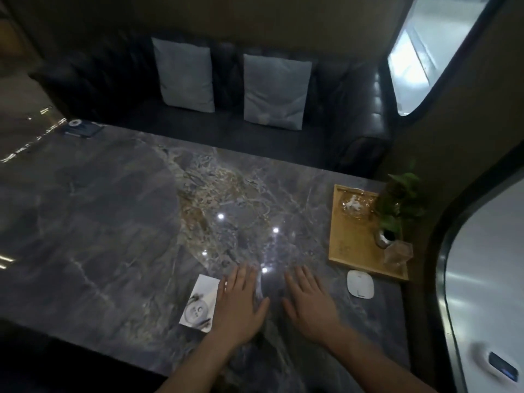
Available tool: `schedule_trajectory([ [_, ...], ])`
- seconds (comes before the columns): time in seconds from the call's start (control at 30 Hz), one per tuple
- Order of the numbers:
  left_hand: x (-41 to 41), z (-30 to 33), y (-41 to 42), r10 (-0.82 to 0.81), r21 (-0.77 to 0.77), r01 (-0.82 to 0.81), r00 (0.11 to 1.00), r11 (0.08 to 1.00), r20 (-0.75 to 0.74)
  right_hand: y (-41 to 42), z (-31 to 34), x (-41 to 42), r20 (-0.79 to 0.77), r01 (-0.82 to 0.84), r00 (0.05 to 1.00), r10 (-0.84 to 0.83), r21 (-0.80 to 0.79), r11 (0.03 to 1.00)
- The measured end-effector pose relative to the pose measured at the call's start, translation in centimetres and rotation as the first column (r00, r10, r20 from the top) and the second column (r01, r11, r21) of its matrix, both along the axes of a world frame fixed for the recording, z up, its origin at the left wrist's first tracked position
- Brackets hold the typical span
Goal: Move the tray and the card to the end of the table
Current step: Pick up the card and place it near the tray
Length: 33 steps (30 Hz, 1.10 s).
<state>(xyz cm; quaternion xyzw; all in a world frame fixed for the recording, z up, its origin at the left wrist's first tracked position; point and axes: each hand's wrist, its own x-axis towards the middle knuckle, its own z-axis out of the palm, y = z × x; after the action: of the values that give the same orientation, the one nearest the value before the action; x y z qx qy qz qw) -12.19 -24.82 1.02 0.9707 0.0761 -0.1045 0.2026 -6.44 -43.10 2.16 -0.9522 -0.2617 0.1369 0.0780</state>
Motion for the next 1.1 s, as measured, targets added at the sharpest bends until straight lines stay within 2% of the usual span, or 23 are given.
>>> schedule_trajectory([
  [0.17,-2.3,-0.5,2.9,0.054,-0.010,-0.054,0.998,0.998,-0.013,3.2,-1.3,-0.9,-0.038,-0.077,0.996,0.078,0.015,0.997],
  [0.3,-3.7,-0.6,5.6,0.051,0.025,-0.049,0.996,0.998,-0.079,6.0,-1.5,-1.8,-0.083,-0.149,0.985,0.152,0.041,0.988],
  [0.4,-4.2,-0.6,7.4,0.046,-0.026,-0.049,0.991,0.998,-0.124,7.9,-1.9,-2.6,-0.111,-0.184,0.975,0.191,0.070,0.980],
  [0.67,-3.8,-2.0,11.0,-0.096,-0.047,0.088,0.973,0.995,-0.212,11.0,-2.5,-3.1,-0.226,-0.219,0.947,0.227,0.061,0.974],
  [0.83,-3.2,-2.6,12.0,-0.136,0.056,0.148,0.973,0.987,-0.186,11.2,-2.4,-2.9,-0.217,-0.234,0.947,0.239,0.049,0.971],
  [1.1,-2.9,-2.0,11.6,-0.107,0.017,0.109,0.991,0.994,-0.082,11.1,-2.0,-2.9,-0.275,-0.176,0.939,0.209,0.139,0.975],
])
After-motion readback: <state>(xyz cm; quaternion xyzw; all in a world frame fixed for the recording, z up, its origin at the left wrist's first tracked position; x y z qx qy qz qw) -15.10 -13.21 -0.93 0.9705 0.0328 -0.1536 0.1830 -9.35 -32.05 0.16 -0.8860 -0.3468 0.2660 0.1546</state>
